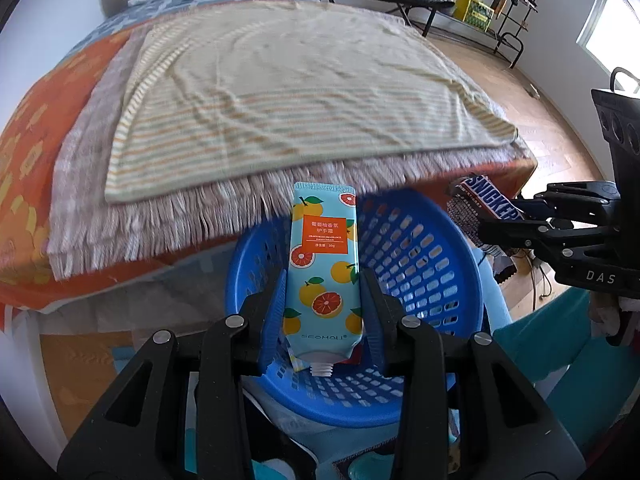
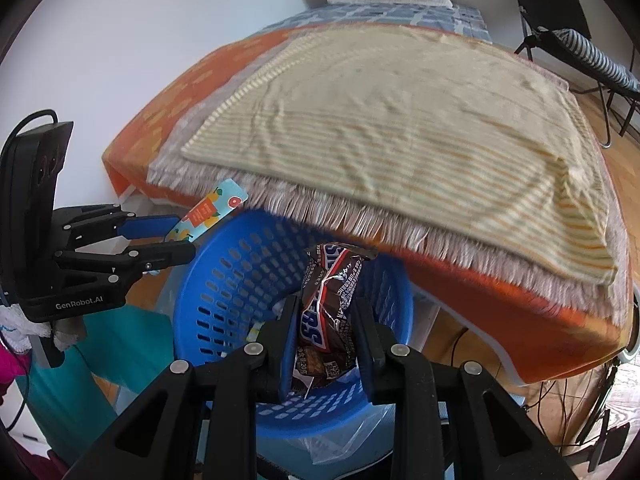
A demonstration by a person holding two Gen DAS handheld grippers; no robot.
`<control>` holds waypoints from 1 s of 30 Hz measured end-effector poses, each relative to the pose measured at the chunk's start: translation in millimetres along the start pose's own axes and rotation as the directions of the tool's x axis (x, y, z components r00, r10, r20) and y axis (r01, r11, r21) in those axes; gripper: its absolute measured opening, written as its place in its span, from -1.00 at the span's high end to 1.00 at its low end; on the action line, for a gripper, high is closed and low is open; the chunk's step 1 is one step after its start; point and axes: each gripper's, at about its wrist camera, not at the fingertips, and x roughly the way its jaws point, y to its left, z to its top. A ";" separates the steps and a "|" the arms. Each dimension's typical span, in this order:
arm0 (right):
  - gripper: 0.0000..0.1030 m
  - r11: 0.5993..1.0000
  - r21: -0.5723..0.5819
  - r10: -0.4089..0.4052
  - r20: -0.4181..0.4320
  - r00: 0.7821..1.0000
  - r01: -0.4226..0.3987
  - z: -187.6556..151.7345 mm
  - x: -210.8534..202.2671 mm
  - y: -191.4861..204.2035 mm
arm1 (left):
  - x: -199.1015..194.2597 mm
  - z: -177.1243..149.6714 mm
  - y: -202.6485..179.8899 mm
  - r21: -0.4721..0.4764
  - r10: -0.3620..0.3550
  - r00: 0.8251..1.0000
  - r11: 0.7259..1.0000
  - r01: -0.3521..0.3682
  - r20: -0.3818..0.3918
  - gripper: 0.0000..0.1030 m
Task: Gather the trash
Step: 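Carry the tube and wrapper over the blue basket with both tools, then open both tools to drop the tube and wrapper into the basket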
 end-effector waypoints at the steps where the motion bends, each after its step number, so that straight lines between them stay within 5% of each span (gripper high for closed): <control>1: 0.49 1.000 -0.003 0.000 -0.005 1.000 0.000 -0.7 2.1 0.7 | 1.7 -1.1 -0.7 0.001 -0.001 1.000 1.000 0.001 -0.006 0.28; 17: 0.37 1.000 -0.021 0.004 -0.047 0.999 -0.005 -6.9 19.6 10.3 | 15.9 -9.4 -1.1 0.010 0.005 0.998 1.000 -0.005 -0.064 0.28; 26: -0.26 1.000 -0.013 -0.012 -0.038 0.999 0.012 -7.3 17.8 8.1 | 19.2 -8.2 -0.2 -0.001 0.015 0.997 1.000 -0.015 -0.074 0.26; 30: -0.44 1.000 -0.013 -0.027 -0.027 0.999 0.026 -7.0 14.5 7.8 | 14.5 -6.8 6.3 -0.022 0.025 0.998 0.999 -0.026 -0.058 -0.03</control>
